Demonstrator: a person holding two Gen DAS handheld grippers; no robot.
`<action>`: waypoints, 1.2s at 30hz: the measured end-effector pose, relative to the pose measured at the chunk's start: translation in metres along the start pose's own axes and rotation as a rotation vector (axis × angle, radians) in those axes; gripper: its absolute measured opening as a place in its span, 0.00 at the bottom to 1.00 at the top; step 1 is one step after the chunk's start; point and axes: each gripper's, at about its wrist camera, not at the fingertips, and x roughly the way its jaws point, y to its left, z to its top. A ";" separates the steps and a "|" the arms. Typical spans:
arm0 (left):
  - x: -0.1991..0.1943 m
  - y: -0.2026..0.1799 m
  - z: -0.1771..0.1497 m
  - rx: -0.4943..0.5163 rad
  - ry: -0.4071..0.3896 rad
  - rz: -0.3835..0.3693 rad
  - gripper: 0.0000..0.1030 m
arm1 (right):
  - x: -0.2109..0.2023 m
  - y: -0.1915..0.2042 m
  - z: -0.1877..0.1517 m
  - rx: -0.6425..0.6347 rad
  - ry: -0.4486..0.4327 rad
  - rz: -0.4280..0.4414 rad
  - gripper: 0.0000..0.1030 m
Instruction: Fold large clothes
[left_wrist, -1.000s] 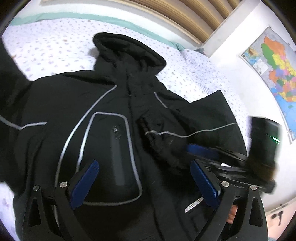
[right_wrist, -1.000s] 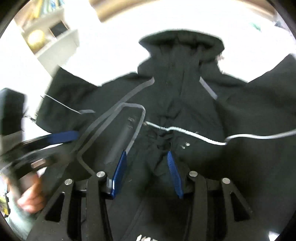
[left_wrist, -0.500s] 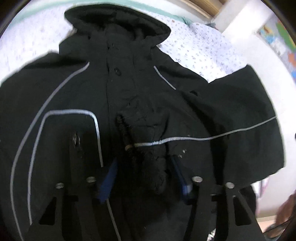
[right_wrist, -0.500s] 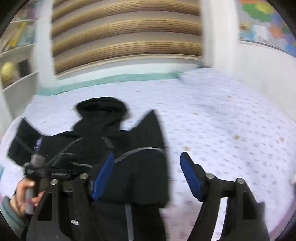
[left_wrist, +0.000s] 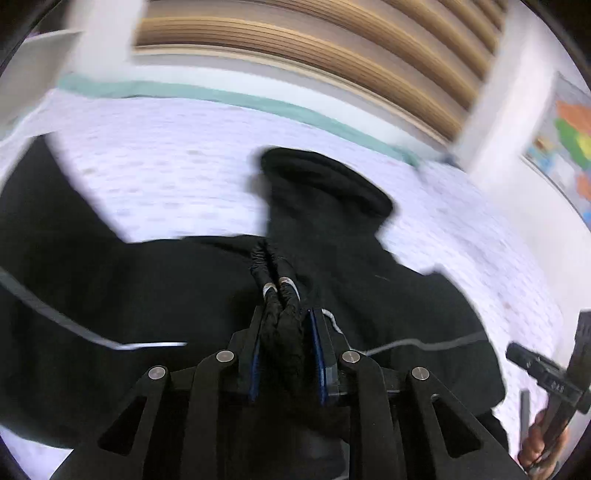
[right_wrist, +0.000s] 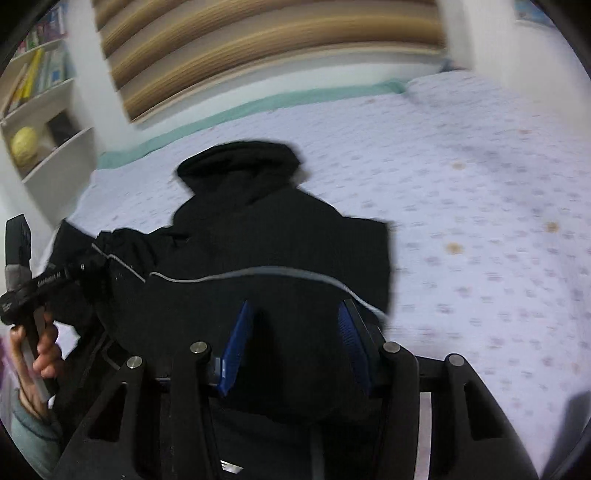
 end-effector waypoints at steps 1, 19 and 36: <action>-0.001 0.021 -0.001 -0.030 0.009 0.030 0.22 | 0.012 0.008 0.001 -0.005 0.021 0.024 0.53; -0.036 0.046 -0.023 0.024 0.042 -0.019 0.51 | 0.096 0.070 -0.016 -0.080 0.198 -0.033 0.55; 0.053 0.036 -0.068 0.033 0.261 -0.005 0.44 | 0.162 0.145 -0.040 -0.187 0.125 -0.139 0.54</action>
